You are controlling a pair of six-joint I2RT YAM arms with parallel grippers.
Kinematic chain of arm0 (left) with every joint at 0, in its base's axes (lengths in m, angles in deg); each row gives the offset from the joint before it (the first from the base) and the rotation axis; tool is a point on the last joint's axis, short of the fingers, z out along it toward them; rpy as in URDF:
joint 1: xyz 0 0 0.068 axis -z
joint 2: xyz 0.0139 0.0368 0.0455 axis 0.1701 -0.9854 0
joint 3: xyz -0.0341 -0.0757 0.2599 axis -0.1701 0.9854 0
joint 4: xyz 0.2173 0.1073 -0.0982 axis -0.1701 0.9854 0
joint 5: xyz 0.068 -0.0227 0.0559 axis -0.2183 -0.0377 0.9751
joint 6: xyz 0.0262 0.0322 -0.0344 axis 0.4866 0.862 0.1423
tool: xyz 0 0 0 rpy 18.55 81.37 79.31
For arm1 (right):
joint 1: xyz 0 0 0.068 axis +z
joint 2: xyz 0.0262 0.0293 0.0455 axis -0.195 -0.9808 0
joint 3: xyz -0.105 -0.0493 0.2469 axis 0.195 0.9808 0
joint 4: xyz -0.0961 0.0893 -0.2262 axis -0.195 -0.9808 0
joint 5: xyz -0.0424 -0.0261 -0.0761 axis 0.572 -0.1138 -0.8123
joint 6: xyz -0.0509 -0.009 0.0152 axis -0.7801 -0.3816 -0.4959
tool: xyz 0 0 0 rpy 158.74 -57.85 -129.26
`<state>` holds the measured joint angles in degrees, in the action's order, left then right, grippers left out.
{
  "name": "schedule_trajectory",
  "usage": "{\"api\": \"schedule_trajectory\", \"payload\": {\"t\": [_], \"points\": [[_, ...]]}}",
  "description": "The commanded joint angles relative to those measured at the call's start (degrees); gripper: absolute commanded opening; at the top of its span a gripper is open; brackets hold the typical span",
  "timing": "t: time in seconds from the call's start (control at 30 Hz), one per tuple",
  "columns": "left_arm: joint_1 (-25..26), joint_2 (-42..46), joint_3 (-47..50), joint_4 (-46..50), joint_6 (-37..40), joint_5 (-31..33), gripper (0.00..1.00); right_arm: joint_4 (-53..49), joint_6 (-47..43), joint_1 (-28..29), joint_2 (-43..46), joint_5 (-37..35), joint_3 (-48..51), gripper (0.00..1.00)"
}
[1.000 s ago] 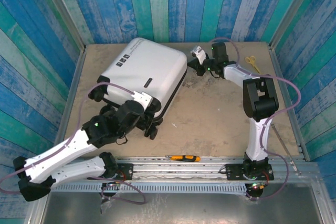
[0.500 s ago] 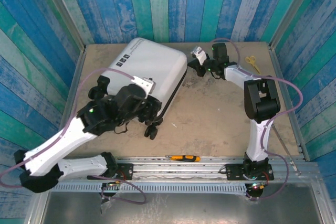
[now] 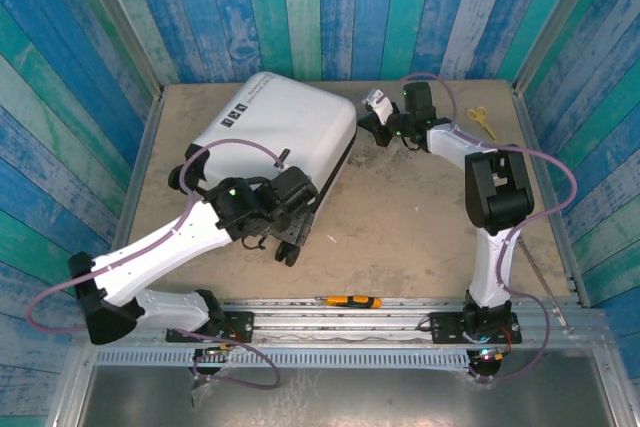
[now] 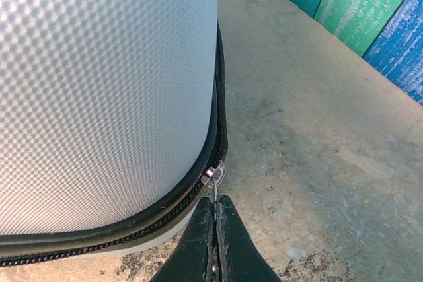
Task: Pack the luggage
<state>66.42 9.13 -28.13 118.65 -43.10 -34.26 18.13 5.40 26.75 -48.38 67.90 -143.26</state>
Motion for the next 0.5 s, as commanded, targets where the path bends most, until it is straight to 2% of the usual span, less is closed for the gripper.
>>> {"api": "schedule_trajectory", "payload": {"t": [0.0, 0.3, 0.47], "points": [[0.0, -0.85, -0.87, 3.34, -3.54, 2.44, 0.82, -2.08, -0.95, 0.49, 0.69, 0.69, -0.98, 0.0], [-0.94, 1.83, -0.8, 2.82, -4.23, 2.72, 0.81, -2.34, -1.04, 0.49, 0.6, 0.69, -1.41, 0.0], [-1.55, -0.27, 0.01, 2.49, -2.91, 2.35, 0.79, -2.42, -1.12, 0.49, 0.51, 0.71, -1.5, 0.0]]}}
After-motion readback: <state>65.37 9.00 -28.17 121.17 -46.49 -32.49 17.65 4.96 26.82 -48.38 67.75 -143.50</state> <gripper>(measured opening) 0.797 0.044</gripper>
